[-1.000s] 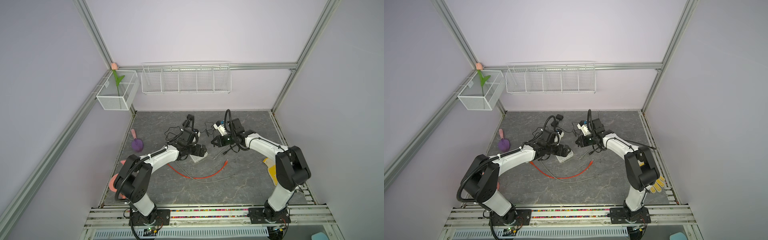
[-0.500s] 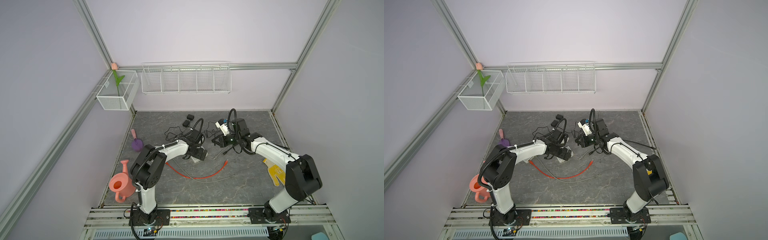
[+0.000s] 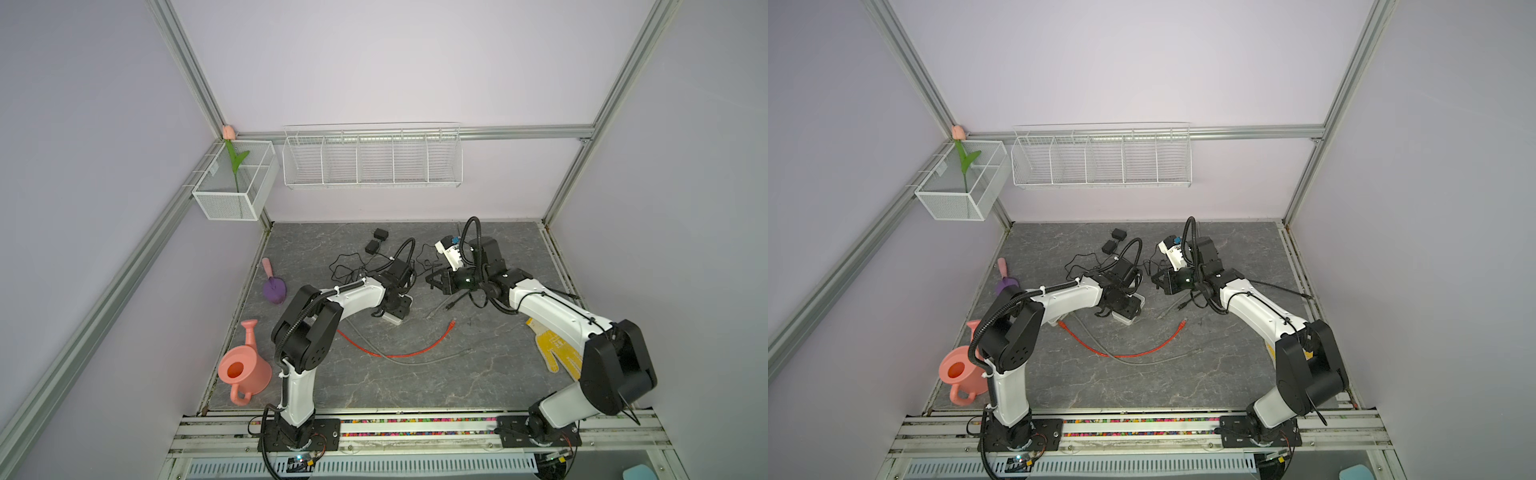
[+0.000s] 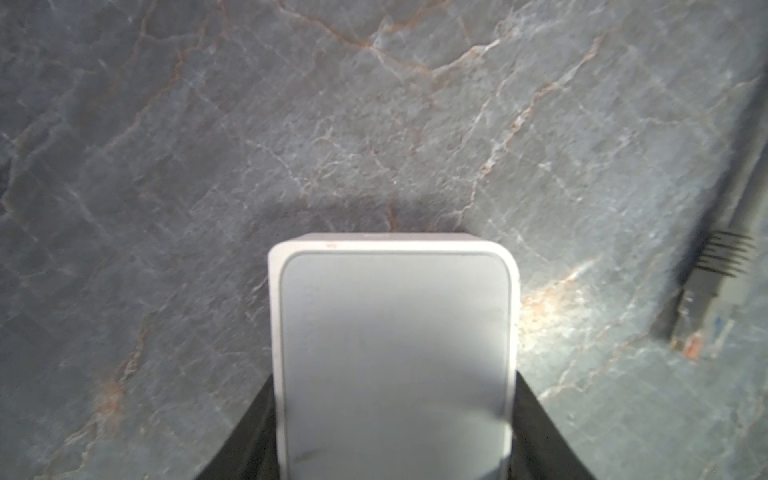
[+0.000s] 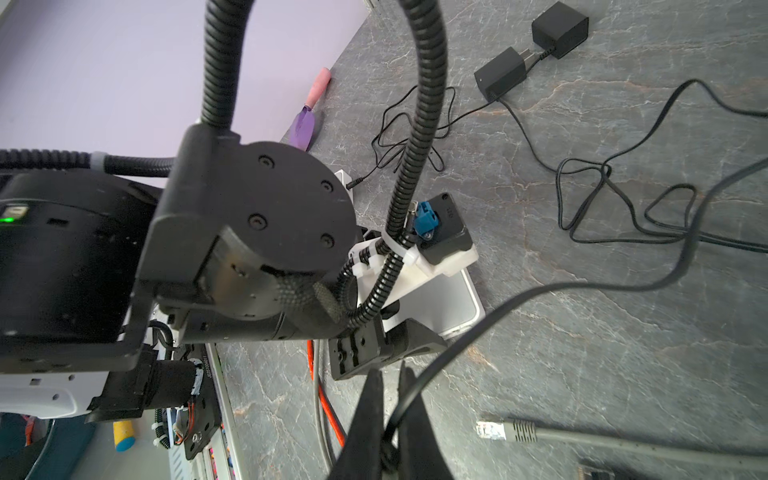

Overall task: Insert the plug into the switch port
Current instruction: 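Tilt the router up with left gripper while right gripper aligns plug above port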

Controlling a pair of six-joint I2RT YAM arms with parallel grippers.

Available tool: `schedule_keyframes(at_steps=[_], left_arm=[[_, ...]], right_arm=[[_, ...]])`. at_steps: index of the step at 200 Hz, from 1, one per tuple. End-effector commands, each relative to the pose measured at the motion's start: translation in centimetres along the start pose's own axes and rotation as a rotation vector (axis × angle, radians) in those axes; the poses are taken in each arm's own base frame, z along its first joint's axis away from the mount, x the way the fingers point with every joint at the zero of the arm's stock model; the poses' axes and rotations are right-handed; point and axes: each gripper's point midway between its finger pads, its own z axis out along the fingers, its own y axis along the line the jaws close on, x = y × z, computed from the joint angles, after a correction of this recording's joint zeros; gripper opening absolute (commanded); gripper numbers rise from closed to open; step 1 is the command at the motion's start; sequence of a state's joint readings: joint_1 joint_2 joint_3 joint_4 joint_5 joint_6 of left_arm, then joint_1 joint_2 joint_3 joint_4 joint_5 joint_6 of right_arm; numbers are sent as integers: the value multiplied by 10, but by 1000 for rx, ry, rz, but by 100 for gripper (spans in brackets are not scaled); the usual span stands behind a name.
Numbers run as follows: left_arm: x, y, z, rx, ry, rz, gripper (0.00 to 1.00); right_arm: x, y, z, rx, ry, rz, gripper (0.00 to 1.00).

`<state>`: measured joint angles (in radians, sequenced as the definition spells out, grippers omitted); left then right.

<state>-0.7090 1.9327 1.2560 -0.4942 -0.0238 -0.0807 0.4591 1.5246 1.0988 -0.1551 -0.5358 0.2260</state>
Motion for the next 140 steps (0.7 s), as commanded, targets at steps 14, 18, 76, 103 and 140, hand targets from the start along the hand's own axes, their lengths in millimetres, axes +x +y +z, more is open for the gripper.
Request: schedule_keyframes(at_steps=[14,18,76,103,140], left_arm=[[7,-31,-46,195,-165,47,0],[3,-37,-59,232,-225,56,0],[-5,-70,-160,449,-825,172,0],[5,-86,-179,504,-1000,302,0],[21,-99,-203,556,-1209,429,0]], right_arm=[[-16,13,-22,-26,-84,0,7],[-18,14,-24,-28,-93,-3,7],[-35,75,-57,-234,-252,-86,7],[-17,106,-51,-305,-219,-185,7],[5,122,-51,-301,-207,-258,7]])
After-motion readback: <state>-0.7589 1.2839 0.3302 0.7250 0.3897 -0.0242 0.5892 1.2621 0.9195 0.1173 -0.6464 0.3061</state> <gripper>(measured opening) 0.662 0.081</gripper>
